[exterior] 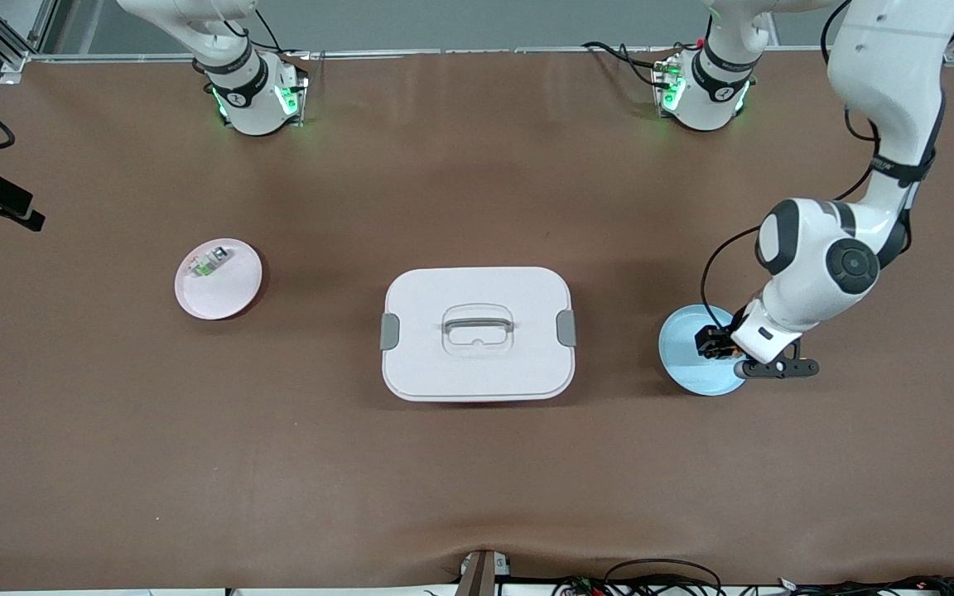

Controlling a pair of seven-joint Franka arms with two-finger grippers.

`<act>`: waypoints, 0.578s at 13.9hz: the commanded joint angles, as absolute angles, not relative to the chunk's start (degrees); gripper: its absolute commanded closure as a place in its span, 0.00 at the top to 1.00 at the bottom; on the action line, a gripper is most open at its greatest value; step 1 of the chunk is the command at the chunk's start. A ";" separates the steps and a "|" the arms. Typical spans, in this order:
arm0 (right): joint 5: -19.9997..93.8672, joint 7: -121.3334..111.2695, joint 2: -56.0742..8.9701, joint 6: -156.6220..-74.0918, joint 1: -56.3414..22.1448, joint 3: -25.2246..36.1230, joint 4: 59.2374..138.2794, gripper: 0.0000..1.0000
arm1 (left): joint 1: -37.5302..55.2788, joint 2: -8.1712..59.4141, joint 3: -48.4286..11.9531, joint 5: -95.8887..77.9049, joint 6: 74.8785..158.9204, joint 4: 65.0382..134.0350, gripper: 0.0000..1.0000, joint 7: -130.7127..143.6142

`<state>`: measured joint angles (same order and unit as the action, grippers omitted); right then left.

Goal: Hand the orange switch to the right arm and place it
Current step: 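Close the left gripper on the orange switch and lift it, then carry the switch with the left gripper over the white box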

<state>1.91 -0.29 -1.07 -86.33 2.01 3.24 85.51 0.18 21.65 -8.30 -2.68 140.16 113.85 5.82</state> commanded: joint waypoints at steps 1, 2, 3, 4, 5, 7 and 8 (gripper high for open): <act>1.85 0.00 -0.09 -86.13 2.20 3.16 86.40 1.00 | 0.17 18.72 -10.63 -3.08 130.55 107.08 0.00 8.51; 1.85 0.09 -0.17 -85.96 2.46 3.34 86.48 1.00 | 0.26 18.63 -12.11 -3.08 126.78 103.92 0.00 10.53; 1.93 0.09 -0.18 -85.78 2.90 3.43 86.48 1.00 | 0.26 18.72 -13.43 -2.99 123.17 100.23 0.00 13.16; 2.02 0.00 -0.18 -85.87 3.07 3.43 86.40 1.00 | 0.52 19.07 -14.14 -2.99 120.18 96.89 0.00 16.58; 2.02 0.09 -0.26 -85.96 2.90 3.43 86.14 1.00 | 0.61 19.25 -15.37 -3.42 118.41 94.68 0.00 19.83; 2.11 0.09 -0.35 -85.70 2.46 3.25 86.39 1.00 | 0.70 19.34 -19.14 -3.69 116.90 92.21 0.00 28.96; 2.11 0.09 -0.44 -85.26 2.81 3.25 86.48 1.00 | 0.79 19.51 -20.90 -3.78 116.55 91.07 0.00 33.88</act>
